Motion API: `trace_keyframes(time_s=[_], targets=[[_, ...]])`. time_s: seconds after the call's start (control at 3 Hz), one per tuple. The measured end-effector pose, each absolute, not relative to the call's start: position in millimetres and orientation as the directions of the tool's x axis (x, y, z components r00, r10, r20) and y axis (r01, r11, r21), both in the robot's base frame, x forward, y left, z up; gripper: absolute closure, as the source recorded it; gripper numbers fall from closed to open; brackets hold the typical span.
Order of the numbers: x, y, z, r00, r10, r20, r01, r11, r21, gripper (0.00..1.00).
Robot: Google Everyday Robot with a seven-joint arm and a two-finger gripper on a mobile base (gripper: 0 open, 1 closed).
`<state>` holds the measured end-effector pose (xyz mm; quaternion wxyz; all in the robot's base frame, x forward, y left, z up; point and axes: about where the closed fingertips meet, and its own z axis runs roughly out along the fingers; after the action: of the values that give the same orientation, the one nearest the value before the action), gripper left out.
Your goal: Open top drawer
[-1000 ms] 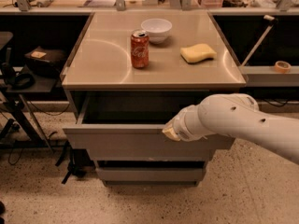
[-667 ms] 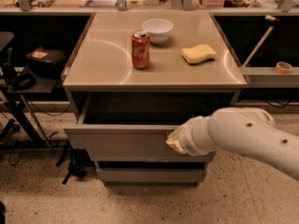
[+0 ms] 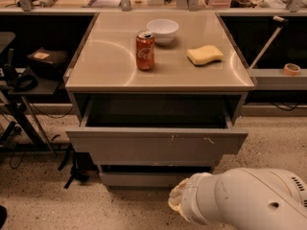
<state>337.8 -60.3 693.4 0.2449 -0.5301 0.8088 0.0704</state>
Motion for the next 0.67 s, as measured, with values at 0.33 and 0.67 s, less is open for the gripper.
trace_keyframes(time_s=[0.33,0.67], targets=[[337.8,-60.3,693.4,-0.318,-0.823,-0.471,-0.892,0.428,-0.146,0.33],[337.8,-60.3,693.4,-0.318,-0.823,-0.471,-0.892,0.428,-0.146,0.12]])
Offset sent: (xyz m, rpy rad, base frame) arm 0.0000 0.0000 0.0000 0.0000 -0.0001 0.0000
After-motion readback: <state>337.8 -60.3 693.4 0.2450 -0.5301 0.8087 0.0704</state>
